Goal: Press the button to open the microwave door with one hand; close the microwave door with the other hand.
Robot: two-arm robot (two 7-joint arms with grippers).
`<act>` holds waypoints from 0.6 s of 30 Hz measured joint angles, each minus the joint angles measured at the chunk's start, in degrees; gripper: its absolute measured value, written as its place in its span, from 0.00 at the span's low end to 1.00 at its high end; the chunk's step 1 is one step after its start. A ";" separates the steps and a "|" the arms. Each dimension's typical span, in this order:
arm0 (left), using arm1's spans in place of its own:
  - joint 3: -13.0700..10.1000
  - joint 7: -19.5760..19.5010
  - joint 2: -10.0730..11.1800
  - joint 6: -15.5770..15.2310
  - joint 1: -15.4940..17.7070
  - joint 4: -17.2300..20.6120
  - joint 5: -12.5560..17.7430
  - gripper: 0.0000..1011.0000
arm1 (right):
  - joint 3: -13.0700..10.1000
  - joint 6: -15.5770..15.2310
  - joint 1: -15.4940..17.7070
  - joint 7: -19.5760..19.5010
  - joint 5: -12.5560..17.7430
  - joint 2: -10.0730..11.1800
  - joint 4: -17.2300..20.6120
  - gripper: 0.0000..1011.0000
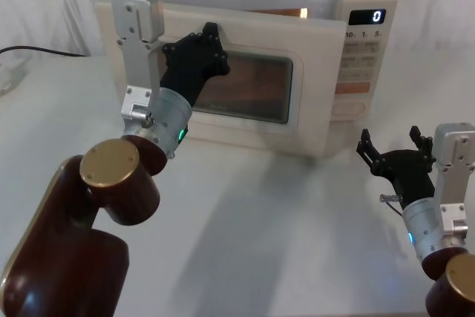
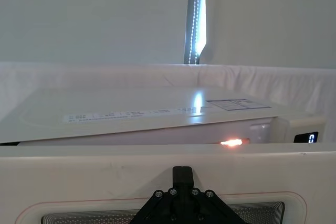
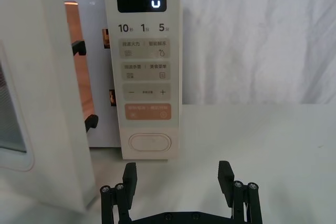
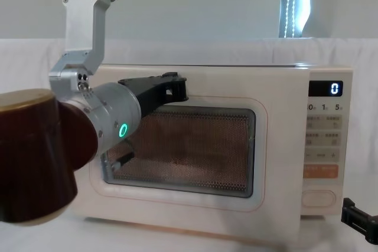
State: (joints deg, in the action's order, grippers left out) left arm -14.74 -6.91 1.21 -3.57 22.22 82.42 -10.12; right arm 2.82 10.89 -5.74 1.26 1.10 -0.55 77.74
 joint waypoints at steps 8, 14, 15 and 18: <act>0.00 0.25 -0.70 -0.01 1.41 -1.94 1.19 0.00 | 0.00 0.00 0.00 0.00 0.00 0.00 0.00 0.99; 0.03 0.36 -1.36 -0.02 2.36 -3.49 1.74 0.00 | 0.00 0.00 0.00 0.00 0.00 0.00 0.00 0.99; 0.03 0.37 -1.43 0.00 2.53 -3.73 1.84 0.00 | 0.00 0.00 0.00 0.00 0.00 0.00 0.00 0.99; -0.01 0.49 -1.73 0.26 3.23 -4.85 2.33 0.00 | 0.00 0.00 0.00 0.00 0.00 0.00 0.00 0.99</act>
State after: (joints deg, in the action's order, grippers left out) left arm -14.75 -6.42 -0.53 -3.30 25.45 77.58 -7.79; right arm 2.83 10.89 -5.74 1.26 1.10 -0.55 77.74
